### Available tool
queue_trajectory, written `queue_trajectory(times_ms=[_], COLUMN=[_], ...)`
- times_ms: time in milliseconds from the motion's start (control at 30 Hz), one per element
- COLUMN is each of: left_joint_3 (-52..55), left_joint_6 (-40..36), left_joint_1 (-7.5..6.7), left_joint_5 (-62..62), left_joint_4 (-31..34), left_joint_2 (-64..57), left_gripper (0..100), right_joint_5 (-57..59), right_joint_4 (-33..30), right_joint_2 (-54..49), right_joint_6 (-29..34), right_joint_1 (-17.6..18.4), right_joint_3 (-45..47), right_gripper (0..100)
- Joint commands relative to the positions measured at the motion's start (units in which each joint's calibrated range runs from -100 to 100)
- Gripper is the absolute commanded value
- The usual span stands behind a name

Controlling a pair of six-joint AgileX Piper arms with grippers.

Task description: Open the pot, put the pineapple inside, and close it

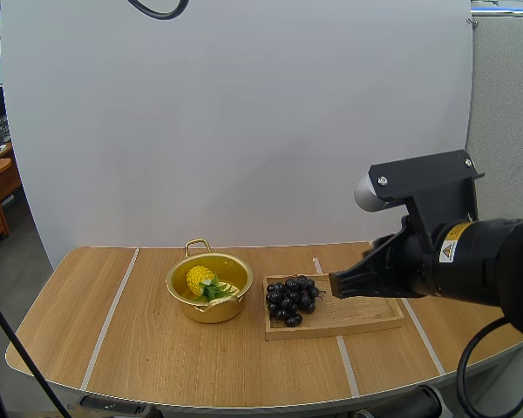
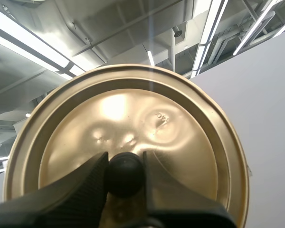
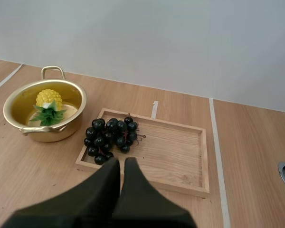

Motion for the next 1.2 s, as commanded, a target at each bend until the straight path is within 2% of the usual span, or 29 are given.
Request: queue_trajectory(times_ms=[0, 700, 967, 1167], left_joint_3=[-0.42, -0.42, -0.42, -0.42], left_joint_6=[-0.21, -0.21, -0.21, -0.21], left_joint_1=[0.07, 0.07, 0.07, 0.07], left_joint_5=[-1.94, -1.94, -1.88, -1.88], left_joint_4=[0.09, 0.09, 0.47, 0.47], left_joint_2=[-0.20, -0.20, -0.20, -0.20], left_gripper=[0, 0, 0, 0], right_joint_5=[0.33, 0.94, 3.55, 3.73], right_joint_4=[1.23, 3.86, 14.42, 13.14], right_joint_2=[-1.48, -5.22, -9.40, -9.40], right_joint_6=[0.07, -0.07, -8.19, -8.19], right_joint_1=[-0.80, -1.12, -1.66, -1.66], right_joint_3=[1.24, 6.46, 7.64, 9.04], right_gripper=[0, 0, 0, 0])
